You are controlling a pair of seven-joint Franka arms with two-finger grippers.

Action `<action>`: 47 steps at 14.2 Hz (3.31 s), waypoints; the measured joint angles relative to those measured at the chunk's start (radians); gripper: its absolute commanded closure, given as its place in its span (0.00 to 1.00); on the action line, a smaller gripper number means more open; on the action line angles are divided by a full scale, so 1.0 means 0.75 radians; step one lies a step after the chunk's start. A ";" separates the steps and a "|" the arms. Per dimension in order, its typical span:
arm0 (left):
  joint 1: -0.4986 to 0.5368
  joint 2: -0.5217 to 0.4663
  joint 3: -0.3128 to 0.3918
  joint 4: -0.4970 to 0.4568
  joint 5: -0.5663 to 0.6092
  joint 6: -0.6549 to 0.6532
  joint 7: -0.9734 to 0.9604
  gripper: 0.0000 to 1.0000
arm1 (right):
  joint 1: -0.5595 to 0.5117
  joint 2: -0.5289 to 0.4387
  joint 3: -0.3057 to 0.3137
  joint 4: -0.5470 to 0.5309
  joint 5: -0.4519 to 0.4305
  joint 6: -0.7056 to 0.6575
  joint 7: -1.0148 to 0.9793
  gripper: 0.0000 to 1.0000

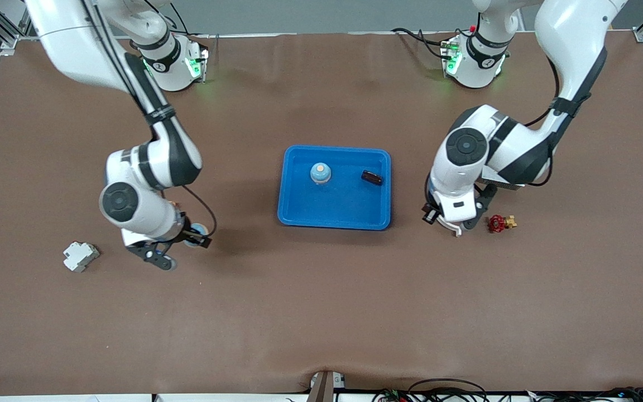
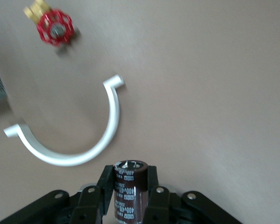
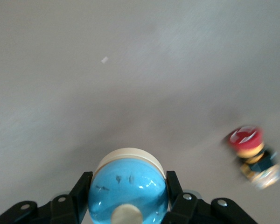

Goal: Place electrolytic capacitor and blue bell in tray
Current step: 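Carry the bell with the right gripper while the left gripper carries the capacitor, then lower the bell into the tray while the left gripper lowers the capacitor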

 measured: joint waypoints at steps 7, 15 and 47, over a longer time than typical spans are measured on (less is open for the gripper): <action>-0.178 0.215 0.001 0.190 -0.001 0.000 -0.323 1.00 | 0.317 -0.002 -0.001 0.007 -0.002 0.033 0.498 1.00; -0.275 0.345 0.006 0.204 -0.001 -0.001 -0.510 1.00 | 0.537 0.037 -0.007 0.004 -0.088 0.103 0.895 1.00; 0.129 -0.025 0.027 0.500 0.002 -0.388 0.784 0.00 | 0.663 0.353 -0.013 0.199 -0.128 0.281 1.224 0.00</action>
